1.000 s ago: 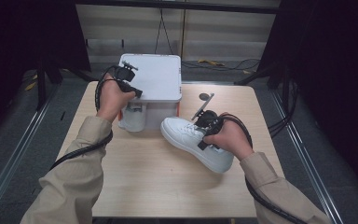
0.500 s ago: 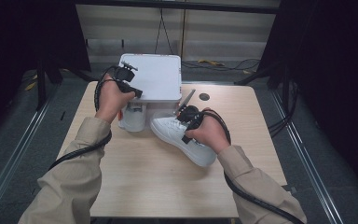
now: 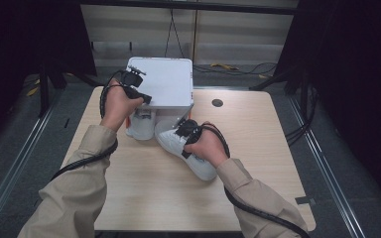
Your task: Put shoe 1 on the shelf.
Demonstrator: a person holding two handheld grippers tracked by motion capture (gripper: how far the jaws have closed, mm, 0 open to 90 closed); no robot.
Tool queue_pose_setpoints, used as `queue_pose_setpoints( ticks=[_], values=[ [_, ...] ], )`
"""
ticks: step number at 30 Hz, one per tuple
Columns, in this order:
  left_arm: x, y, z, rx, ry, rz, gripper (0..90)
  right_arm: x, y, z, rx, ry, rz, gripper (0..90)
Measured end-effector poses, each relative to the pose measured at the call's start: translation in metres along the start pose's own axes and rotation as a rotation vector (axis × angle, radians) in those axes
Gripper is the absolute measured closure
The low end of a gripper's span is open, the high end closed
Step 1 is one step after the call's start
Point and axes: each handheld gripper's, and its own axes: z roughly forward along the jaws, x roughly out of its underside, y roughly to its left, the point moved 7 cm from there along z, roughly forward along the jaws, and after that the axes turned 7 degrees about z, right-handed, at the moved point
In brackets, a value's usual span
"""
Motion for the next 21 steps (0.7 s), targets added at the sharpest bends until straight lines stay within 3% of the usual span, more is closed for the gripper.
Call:
queue_pose_setpoints(
  ticks=[3,7,10,12,15,17,18,21],
  values=[
    [0.0,0.0,0.0,-0.006,0.005,0.004,90.0,0.003,0.0,0.002,-0.009,-0.001,0.008,78.4],
    [-0.001,-0.001,0.0,-0.01,0.005,-0.003,90.0,0.009,-0.001,-0.001,-0.016,0.019,0.008,69.6],
    [-0.001,-0.002,0.0,-0.012,0.007,-0.004,90.0,0.02,-0.003,-0.009,-0.033,0.081,0.0,63.6],
    [0.0,-0.001,0.0,-0.01,0.008,0.002,90.0,0.029,-0.005,-0.012,-0.02,0.105,-0.021,61.8],
    [-0.001,-0.001,0.0,-0.014,0.006,-0.005,90.0,0.038,-0.009,-0.01,-0.013,0.114,-0.028,62.6],
    [-0.001,-0.002,0.0,-0.016,0.011,0.001,90.0,0.044,-0.008,-0.001,-0.03,0.134,-0.018,68.0],
    [-0.001,-0.002,0.0,-0.019,0.011,0.002,90.0,0.045,-0.005,0.006,-0.075,0.13,-0.018,78.8],
    [-0.001,-0.002,0.0,-0.018,0.005,-0.008,90.0,0.044,-0.004,0.007,-0.069,0.134,-0.015,80.9]
  ],
)
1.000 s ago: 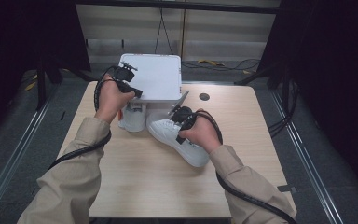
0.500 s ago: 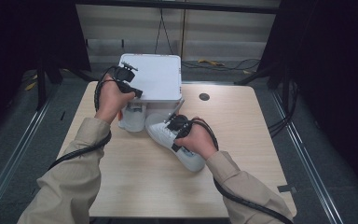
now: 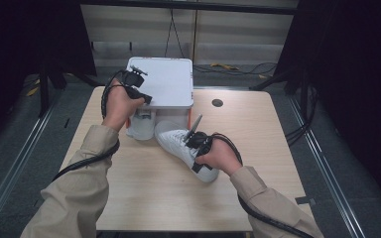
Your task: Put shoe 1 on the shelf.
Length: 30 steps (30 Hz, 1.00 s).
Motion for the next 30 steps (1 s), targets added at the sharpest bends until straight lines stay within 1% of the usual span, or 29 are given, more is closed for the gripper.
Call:
queue_pose_setpoints(
  ticks=[1,2,3,4,5,6,7,8,10,11,12,14,15,16,17,18,19,20,21,22,25,26,27,28,29,30],
  values=[
    [0.0,0.0,0.0,0.002,-0.001,0.0,90.0,0.0,-0.001,-0.002,0.015,-0.001,0.006,82.2],
    [0.0,0.001,0.0,0.001,-0.001,-0.001,90.0,0.0,-0.001,-0.005,0.02,-0.015,0.015,82.6],
    [0.0,0.001,0.0,0.003,0.0,-0.001,90.0,0.0,-0.001,-0.005,0.02,-0.015,0.015,82.6],
    [0.0,0.001,0.0,0.004,0.007,0.004,90.0,-0.002,-0.001,-0.015,0.036,-0.059,0.022,83.2],
    [0.0,0.001,0.0,0.004,0.007,0.004,90.0,-0.003,-0.001,-0.021,0.05,-0.086,0.023,83.3],
    [-0.001,0.0,0.0,0.002,0.008,0.005,90.0,-0.004,-0.001,-0.028,0.061,-0.108,0.033,83.3],
    [-0.001,0.0,0.0,0.002,0.008,0.005,90.0,-0.004,-0.001,-0.028,0.061,-0.108,0.033,83.3],
    [0.0,0.0,0.0,0.0,0.008,0.008,90.0,-0.007,-0.001,-0.038,0.054,-0.15,0.047,83.2],
    [0.0,0.0,0.0,0.001,0.004,0.008,90.0,-0.01,0.0,-0.044,0.054,-0.183,0.071,83.1],
    [0.0,0.0,0.0,0.004,0.002,0.004,90.0,-0.01,0.0,-0.044,0.054,-0.183,0.071,83.1],
    [0.0,0.001,0.0,0.006,-0.004,-0.001,90.0,-0.011,0.0,-0.047,0.063,-0.197,0.076,83.1],
    [0.0,0.0,0.0,0.007,-0.005,-0.004,90.0,-0.016,0.001,-0.051,0.066,-0.225,0.082,82.9],
    [0.0,0.0,0.0,0.007,0.001,0.001,90.0,-0.016,0.001,-0.051,0.066,-0.225,0.082,82.9],
    [0.0,0.0,0.0,0.006,0.002,0.005,90.0,-0.022,0.004,-0.053,0.057,-0.234,0.085,82.7],
    [0.0,0.0,0.0,0.006,0.002,0.005,90.0,-0.025,0.006,-0.053,0.052,-0.231,0.082,82.6],
    [0.0,0.0,0.0,0.006,0.003,0.005,90.0,-0.025,0.006,-0.053,0.052,-0.231,0.082,82.6],
    [0.0,0.001,0.0,0.006,0.004,0.005,90.0,-0.03,0.009,-0.053,0.048,-0.234,0.084,82.4],
    [0.0,0.0,0.0,0.008,0.003,0.004,90.0,-0.035,0.012,-0.054,0.048,-0.243,0.081,82.1],
    [0.0,0.0,0.0,0.008,0.001,0.004,90.0,-0.045,0.019,-0.052,0.037,-0.248,0.076,81.6],
    [0.0,0.0,0.0,0.009,0.001,0.004,90.0,-0.045,0.019,-0.052,0.037,-0.248,0.076,81.6],
    [0.0,0.0,0.0,0.011,-0.004,0.0,90.0,-0.059,0.031,-0.044,0.02,-0.255,0.064,81.0],
    [0.001,0.001,0.0,0.012,-0.005,-0.001,90.0,-0.063,0.034,-0.041,0.022,-0.248,0.056,80.9],
    [0.001,0.001,0.0,0.013,-0.004,0.002,90.0,-0.067,0.039,-0.037,0.023,-0.258,0.045,80.6],
    [0.001,0.001,0.0,0.013,-0.005,0.002,90.0,-0.069,0.041,-0.035,0.04,-0.265,0.038,80.6],
    [0.001,0.001,0.0,0.016,-0.008,0.003,90.0,-0.071,0.041,-0.031,0.066,-0.267,0.035,81.5],
    [0.001,0.001,0.0,0.018,-0.009,0.003,90.0,-0.072,0.037,-0.029,0.066,-0.275,0.034,81.6]
  ],
)
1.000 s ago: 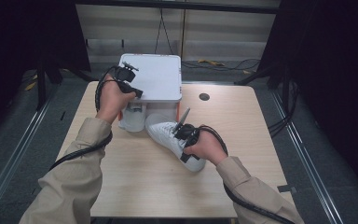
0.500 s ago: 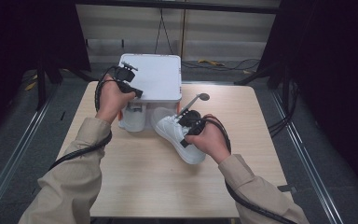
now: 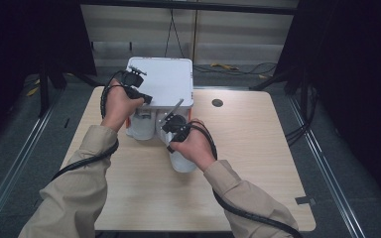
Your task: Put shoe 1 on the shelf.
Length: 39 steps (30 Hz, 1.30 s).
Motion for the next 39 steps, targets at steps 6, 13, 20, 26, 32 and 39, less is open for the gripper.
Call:
queue_pose_setpoints(
  ticks=[6,13,20,26,32,39],
  values=[
    [0.001,0.001,0.0,0.011,-0.012,-0.013,90.0,-0.002,-0.02,0.019,-0.017,0.008,0.025,80.0],
    [0.001,0.001,0.0,0.011,-0.012,-0.012,90.0,-0.003,-0.01,0.037,-0.076,-0.011,0.005,65.6],
    [0.001,0.001,0.0,0.012,-0.016,-0.018,90.0,-0.001,-0.005,0.002,-0.086,-0.053,-0.077,58.5],
    [0.002,0.0,0.0,0.002,-0.02,-0.017,90.0,0.025,-0.005,-0.026,-0.082,0.0,-0.15,77.8],
    [0.0,-0.001,0.001,-0.013,-0.004,-0.009,90.0,0.058,-0.015,-0.023,-0.071,0.093,-0.199,90.0],
    [0.0,-0.003,0.001,-0.026,-0.001,0.003,90.0,0.063,-0.011,0.017,-0.109,0.072,-0.204,90.0]
  ],
)
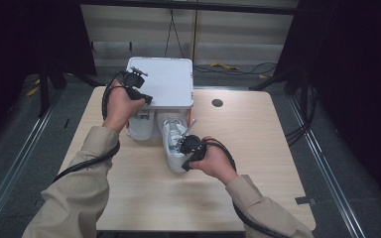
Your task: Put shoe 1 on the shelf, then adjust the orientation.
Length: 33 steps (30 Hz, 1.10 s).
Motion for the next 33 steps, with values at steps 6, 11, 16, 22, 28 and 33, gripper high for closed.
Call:
queue_pose_setpoints(
  ticks=[6,11,16,22,28,33],
  values=[
    [0.0,0.002,0.0,0.017,0.0,-0.011,90.0,-0.021,0.002,-0.007,0.037,-0.074,-0.084,90.0],
    [0.001,0.002,0.0,0.024,-0.007,-0.021,90.0,-0.037,-0.002,-0.01,0.058,-0.091,-0.101,90.0],
    [0.001,0.002,0.0,0.023,-0.006,-0.022,90.0,-0.053,-0.016,-0.006,0.079,-0.137,-0.083,90.0],
    [0.0,0.003,0.0,0.025,0.005,-0.015,90.0,-0.061,-0.029,-0.002,0.085,-0.174,-0.047,90.0],
    [0.001,0.003,0.0,0.026,-0.007,-0.026,90.0,-0.075,-0.037,0.001,0.096,-0.2,-0.033,90.0],
    [0.001,0.003,0.0,0.028,-0.003,-0.024,90.0,-0.083,-0.043,0.005,0.092,-0.218,-0.026,90.0]
  ],
)
